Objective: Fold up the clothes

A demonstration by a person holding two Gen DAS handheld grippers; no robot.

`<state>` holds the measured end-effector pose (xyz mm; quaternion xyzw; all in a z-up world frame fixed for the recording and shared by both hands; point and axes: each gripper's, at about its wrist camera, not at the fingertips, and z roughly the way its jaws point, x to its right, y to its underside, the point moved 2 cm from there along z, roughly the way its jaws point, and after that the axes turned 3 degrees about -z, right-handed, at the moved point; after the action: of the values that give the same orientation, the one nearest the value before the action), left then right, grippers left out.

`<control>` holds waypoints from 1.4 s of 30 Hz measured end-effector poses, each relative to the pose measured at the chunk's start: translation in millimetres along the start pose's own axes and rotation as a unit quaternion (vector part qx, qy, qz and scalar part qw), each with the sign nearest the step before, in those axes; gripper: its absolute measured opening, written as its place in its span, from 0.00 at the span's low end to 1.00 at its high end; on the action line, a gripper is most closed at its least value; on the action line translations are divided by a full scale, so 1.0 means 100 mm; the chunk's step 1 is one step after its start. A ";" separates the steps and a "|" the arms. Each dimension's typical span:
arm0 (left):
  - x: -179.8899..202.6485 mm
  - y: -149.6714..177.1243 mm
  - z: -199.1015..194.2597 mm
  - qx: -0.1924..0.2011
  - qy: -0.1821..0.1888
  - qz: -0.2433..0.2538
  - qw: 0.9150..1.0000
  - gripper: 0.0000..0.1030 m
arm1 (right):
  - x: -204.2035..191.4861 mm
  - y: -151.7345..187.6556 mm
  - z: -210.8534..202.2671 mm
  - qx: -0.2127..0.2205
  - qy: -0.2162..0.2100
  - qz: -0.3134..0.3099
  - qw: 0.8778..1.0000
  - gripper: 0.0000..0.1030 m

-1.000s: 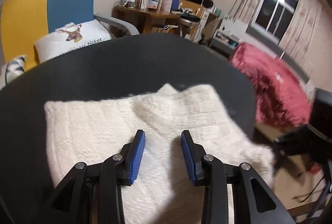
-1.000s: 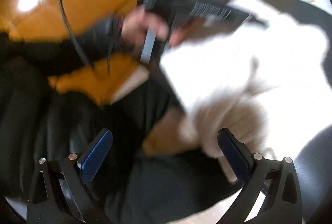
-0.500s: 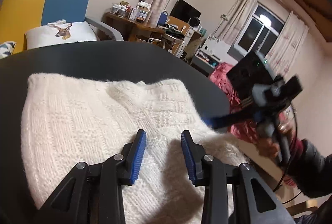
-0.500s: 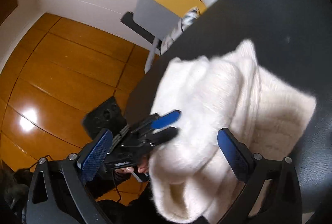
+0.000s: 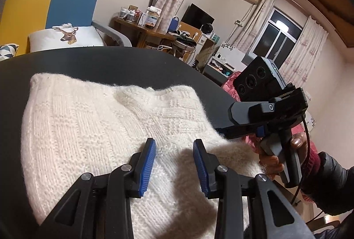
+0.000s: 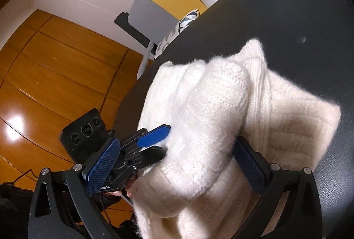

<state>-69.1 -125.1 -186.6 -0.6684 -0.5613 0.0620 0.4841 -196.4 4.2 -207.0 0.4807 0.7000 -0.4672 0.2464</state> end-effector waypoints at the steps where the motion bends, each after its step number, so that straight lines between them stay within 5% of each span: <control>1: 0.00 0.00 0.00 0.001 0.000 0.002 1.000 0.34 | 0.01 0.03 -0.03 0.000 -0.002 -0.001 1.000 1.00; 7: 0.00 0.01 0.00 0.001 -0.002 0.000 1.000 0.34 | 0.01 0.08 -0.02 -0.013 0.006 -0.014 1.000 1.00; 9: -0.01 0.00 0.00 0.000 -0.004 0.000 1.000 0.34 | 0.08 0.08 -0.08 -0.004 0.019 0.004 1.000 0.64; 10: -0.01 0.00 0.00 -0.001 -0.004 -0.001 1.000 0.34 | 0.10 0.07 -0.08 -0.003 0.033 0.008 0.999 0.14; 17: 0.07 0.00 -0.05 0.002 -0.030 0.011 0.999 0.34 | 0.04 0.13 -0.07 0.004 0.054 -0.015 0.998 0.18; 23: 0.45 -0.04 -0.34 0.032 0.006 0.051 0.998 0.35 | -0.51 -0.13 -0.25 0.030 0.076 -0.128 0.988 0.17; 26: 0.48 0.04 -0.16 -0.009 -0.002 0.069 0.998 0.35 | -0.76 -0.27 -0.30 0.036 0.098 -0.195 0.975 0.17; 29: 0.40 0.24 0.13 -0.073 -0.005 0.064 0.995 0.34 | -0.33 -0.26 -0.12 -0.004 0.146 -0.156 0.977 0.17; 32: 0.51 0.30 0.15 -0.080 0.001 0.092 0.993 0.35 | 0.11 -0.11 0.01 -0.032 0.162 -0.103 0.981 0.17; 35: 0.60 0.14 0.02 -0.065 0.032 0.081 0.994 0.35 | 0.19 -0.01 -0.13 0.002 0.124 -0.079 0.989 0.17; 38: 0.66 -0.06 -0.04 -0.035 0.025 0.098 0.994 0.35 | -0.01 -0.01 -0.28 0.023 0.112 -0.105 0.988 0.17; 42: 0.56 0.08 0.44 -0.108 0.018 0.086 0.990 0.36 | -0.06 0.02 -0.34 0.022 0.133 -0.116 0.984 0.17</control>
<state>-70.6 -54.1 -189.9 -0.7637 -0.4961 0.0304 0.4120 -188.8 32.0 -187.6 0.4597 0.7671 -0.4393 0.0850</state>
